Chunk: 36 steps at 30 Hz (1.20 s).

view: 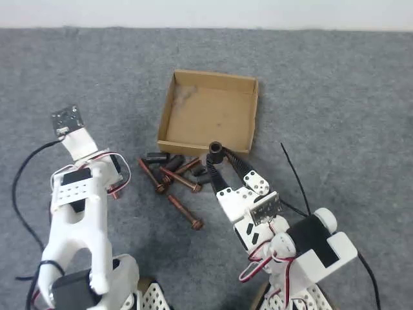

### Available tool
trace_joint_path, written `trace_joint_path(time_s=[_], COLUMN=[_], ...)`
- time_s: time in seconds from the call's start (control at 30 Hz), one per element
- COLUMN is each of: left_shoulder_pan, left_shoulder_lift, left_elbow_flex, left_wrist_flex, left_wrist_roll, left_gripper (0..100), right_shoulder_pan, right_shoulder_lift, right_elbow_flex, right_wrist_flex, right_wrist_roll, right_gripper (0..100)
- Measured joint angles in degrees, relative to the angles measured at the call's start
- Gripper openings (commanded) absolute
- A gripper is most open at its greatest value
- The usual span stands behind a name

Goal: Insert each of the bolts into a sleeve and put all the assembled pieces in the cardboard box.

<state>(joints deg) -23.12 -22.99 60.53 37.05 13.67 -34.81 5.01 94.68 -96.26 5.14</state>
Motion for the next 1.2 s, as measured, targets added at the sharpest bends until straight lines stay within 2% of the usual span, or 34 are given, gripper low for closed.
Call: trace_joint_path(time_s=[0.3,0.53,0.7,0.9,1.2], left_shoulder_pan=[0.00,3.08,8.44,18.02,28.57], left_shoulder_lift=[-0.79,-11.78,-22.07,-33.85,-36.92], left_elbow_flex=[-8.62,-15.47,-15.91,-15.91,-15.91], left_wrist_flex=[0.00,0.00,-0.88,-2.64,-2.81], left_wrist_roll=[0.00,-0.18,0.00,-0.18,-0.18], left_gripper=[1,1,1,1,1], right_shoulder_pan=[0.00,0.00,0.00,0.00,0.00], right_shoulder_lift=[0.00,0.00,0.00,0.00,0.00], right_elbow_flex=[0.00,0.00,0.00,0.00,0.00], right_wrist_flex=[0.44,2.20,2.20,2.20,2.20], right_wrist_roll=[0.00,0.00,0.00,0.00,0.00], right_gripper=[0.7,0.7,0.7,0.7,0.7])
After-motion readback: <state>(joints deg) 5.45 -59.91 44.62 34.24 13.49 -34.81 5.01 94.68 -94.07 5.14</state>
